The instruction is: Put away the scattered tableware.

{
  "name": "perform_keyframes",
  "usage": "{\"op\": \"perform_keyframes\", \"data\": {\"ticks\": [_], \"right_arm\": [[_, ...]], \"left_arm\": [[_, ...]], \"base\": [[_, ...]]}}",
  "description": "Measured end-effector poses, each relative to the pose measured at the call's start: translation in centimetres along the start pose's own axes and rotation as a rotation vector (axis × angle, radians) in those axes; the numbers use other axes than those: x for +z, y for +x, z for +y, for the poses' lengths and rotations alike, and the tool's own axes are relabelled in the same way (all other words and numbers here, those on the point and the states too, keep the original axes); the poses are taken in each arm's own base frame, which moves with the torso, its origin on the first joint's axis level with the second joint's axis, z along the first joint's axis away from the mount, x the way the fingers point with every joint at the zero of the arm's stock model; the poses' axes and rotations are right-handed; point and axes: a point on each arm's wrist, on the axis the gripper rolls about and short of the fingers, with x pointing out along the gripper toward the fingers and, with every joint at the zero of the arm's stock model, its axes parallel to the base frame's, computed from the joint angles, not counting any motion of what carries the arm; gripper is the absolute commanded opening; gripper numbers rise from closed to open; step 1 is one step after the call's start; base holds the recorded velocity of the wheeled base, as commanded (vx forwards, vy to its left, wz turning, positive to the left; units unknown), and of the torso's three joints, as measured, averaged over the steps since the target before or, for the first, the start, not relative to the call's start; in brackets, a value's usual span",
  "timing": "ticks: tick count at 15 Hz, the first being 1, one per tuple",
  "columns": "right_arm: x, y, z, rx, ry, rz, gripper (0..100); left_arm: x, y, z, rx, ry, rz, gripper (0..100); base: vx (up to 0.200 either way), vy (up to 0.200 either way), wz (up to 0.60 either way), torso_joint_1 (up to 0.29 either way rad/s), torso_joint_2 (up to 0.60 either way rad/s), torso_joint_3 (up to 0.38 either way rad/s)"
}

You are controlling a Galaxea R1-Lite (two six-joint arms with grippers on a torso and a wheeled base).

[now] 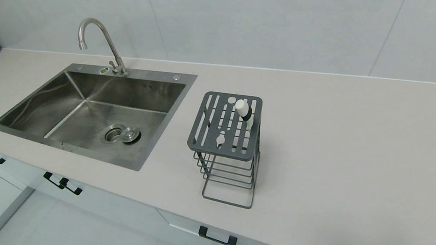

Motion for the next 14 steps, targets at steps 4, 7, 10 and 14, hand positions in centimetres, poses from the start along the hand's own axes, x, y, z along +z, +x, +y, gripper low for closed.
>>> {"op": "perform_keyframes", "data": {"ticks": [4, 7, 10, 14], "right_arm": [[0.01, 0.0, 0.0, 0.0, 0.0, 0.0, 100], [0.0, 0.0, 0.0, 0.0, -0.001, 0.0, 100], [0.0, 0.0, 0.0, 0.0, -0.001, 0.0, 100], [-0.01, 0.0, 0.0, 0.0, 0.0, 0.001, 100]], "left_arm": [[-2.35, -0.83, 0.31, 0.161, 0.06, 0.131, 100], [-2.37, -0.93, 0.32, 0.17, 0.067, 0.118, 100], [-2.38, -0.94, 0.32, 0.171, 0.06, 0.114, 100], [-2.42, -0.94, 0.32, 0.17, 0.057, 0.116, 100]], "base": [[0.0, 0.0, 0.0, 0.0, 0.0, 0.0], [0.0, 0.0, 0.0, 0.0, 0.0, 0.0], [-0.2, 0.0, 0.0, 0.006, 0.0, 0.001], [0.0, 0.0, -0.15, -0.005, 0.0, 0.001]]}}
